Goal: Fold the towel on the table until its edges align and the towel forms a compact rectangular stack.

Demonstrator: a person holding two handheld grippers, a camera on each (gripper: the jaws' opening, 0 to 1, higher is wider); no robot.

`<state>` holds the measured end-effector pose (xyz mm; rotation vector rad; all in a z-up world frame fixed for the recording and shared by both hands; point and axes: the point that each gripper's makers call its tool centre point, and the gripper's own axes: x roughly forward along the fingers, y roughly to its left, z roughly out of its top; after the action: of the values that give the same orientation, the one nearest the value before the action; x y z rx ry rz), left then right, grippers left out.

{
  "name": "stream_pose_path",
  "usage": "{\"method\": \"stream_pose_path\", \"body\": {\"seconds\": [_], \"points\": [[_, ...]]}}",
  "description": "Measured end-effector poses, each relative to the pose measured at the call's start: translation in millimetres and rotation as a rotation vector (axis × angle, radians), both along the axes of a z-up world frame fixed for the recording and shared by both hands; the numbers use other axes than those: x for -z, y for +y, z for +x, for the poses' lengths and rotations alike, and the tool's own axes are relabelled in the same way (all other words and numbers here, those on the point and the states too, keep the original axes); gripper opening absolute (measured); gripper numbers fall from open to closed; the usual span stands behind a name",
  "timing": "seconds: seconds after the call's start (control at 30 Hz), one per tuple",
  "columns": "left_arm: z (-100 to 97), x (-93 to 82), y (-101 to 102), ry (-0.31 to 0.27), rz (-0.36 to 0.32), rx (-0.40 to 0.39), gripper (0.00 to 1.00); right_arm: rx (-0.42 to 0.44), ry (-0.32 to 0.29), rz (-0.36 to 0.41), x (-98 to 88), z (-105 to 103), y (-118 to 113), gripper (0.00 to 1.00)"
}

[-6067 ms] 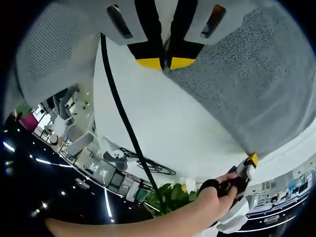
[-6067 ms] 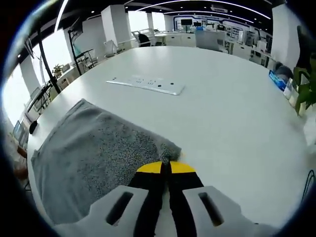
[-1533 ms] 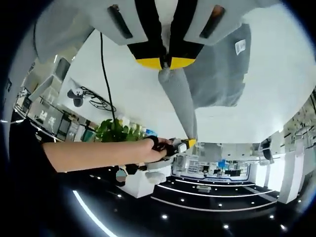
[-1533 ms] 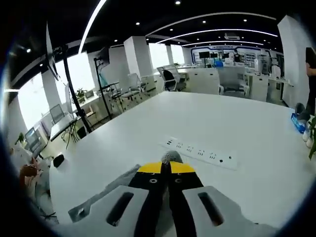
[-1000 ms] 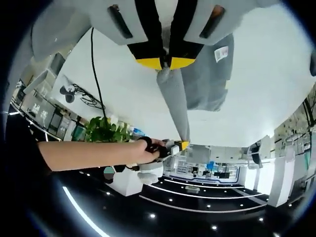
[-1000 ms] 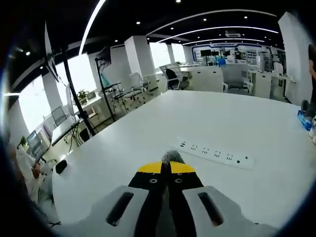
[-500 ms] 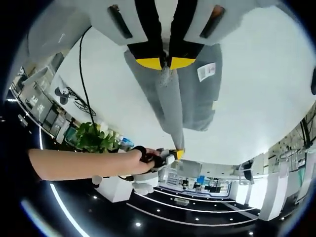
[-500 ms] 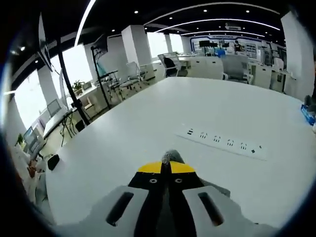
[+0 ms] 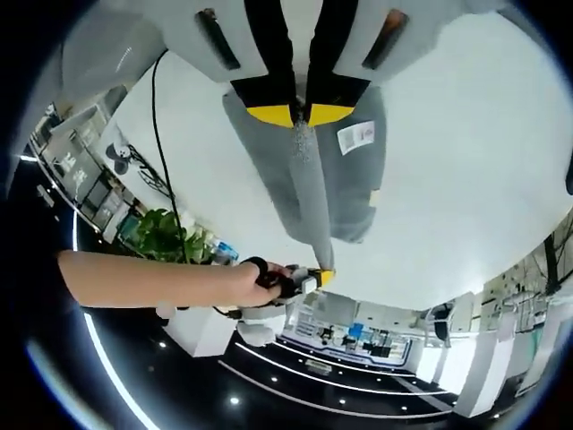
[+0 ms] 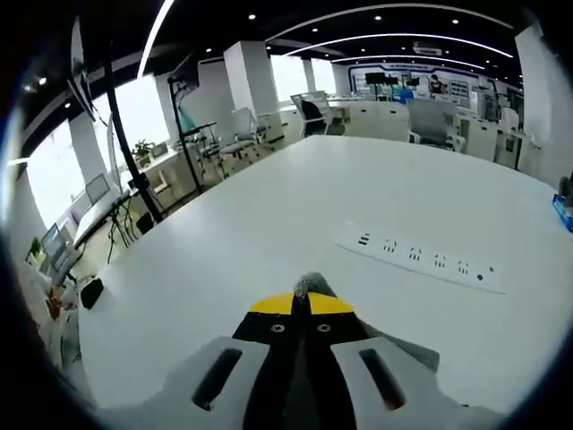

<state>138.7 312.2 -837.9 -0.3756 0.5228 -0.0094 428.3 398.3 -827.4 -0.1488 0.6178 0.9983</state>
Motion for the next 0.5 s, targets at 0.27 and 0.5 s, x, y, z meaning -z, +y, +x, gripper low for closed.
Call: {"method": "stream_pose_path", "body": {"seconds": [0.27,0.5], "points": [[-5.0,19.3,11,0.052,-0.004,-0.017,0.04,-0.028,0.019,-0.023,18.6,-7,14,0.01],[-12.3,38.2,17,0.104,-0.014,-0.035,0.04,-0.068,0.020,-0.060,37.5,-15,27,0.01]]}}
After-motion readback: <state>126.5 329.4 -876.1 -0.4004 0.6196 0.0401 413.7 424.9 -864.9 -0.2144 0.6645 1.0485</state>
